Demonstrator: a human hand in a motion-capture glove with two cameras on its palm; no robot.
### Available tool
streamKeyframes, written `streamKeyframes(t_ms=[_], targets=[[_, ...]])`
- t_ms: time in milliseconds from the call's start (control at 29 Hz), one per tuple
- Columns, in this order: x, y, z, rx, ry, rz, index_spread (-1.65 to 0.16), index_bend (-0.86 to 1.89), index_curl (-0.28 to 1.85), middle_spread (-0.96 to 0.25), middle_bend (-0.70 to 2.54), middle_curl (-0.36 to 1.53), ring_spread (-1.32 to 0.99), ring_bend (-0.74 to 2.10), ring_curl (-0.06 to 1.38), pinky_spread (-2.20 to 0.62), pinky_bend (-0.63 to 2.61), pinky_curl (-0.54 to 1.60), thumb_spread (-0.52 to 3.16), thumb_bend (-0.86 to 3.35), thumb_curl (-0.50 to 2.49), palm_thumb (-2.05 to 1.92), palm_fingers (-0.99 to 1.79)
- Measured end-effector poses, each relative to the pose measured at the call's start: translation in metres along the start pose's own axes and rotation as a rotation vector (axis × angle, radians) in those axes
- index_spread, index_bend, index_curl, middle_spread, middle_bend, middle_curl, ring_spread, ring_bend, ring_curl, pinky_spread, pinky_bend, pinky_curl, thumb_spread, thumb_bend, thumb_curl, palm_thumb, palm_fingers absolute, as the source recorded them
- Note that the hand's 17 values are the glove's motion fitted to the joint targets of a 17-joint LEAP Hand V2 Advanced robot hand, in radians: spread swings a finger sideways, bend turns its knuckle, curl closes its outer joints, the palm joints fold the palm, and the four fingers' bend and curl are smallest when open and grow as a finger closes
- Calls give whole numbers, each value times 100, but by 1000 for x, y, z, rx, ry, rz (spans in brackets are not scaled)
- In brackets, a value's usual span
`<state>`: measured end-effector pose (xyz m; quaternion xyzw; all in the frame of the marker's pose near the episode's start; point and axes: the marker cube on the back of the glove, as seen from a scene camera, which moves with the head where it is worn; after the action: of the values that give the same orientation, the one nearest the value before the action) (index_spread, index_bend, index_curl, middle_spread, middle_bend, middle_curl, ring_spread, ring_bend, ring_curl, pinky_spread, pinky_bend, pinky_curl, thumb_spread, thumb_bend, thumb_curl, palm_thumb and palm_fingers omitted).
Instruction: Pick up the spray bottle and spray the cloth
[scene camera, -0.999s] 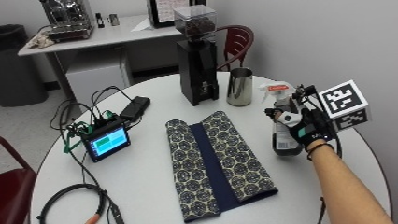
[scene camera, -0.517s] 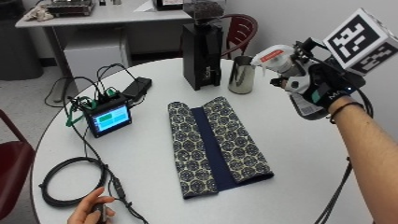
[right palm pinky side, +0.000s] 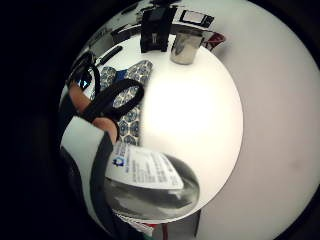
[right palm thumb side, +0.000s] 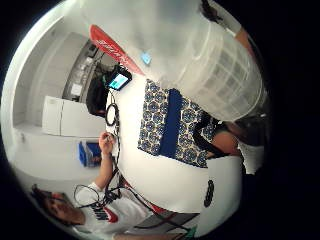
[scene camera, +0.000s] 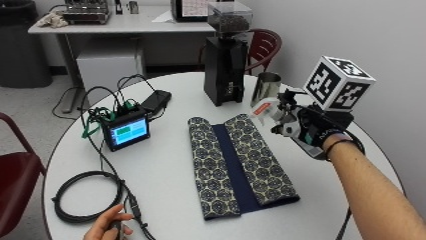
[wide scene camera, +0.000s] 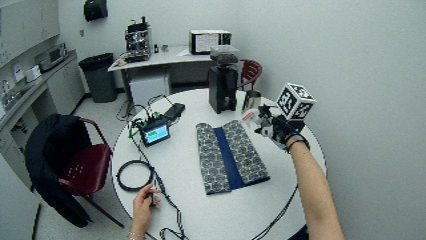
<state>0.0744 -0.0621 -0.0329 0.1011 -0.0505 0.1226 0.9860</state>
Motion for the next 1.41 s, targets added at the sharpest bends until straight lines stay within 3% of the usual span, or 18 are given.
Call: streamKeyframes(t_ms=[345, 620, 896, 1172, 1413], targets=[[-12, -14, -55, 92, 32, -15, -25, 12, 31, -13, 43, 48, -14, 63, 43, -18, 50, 38, 59, -3, 61, 104, 120], [-6, -8, 12, -25, -53, -1, -25, 12, 31, -13, 43, 48, -14, 63, 44, -18, 50, 38, 59, -3, 62, 104, 120], [-23, -22, -22, 56, -94, -24, -25, 12, 31, -13, 43, 49, -14, 63, 44, -18, 50, 38, 60, -3, 62, 104, 119], [-10, -9, 40, -80, -89, 13, -25, 12, 31, -12, 43, 49, -14, 63, 44, -18, 49, 38, 60, -3, 63, 104, 119], [-28, -26, -35, 46, -22, -30, -25, 12, 32, -12, 43, 49, -14, 63, 44, -17, 49, 38, 62, -3, 63, 104, 119]])
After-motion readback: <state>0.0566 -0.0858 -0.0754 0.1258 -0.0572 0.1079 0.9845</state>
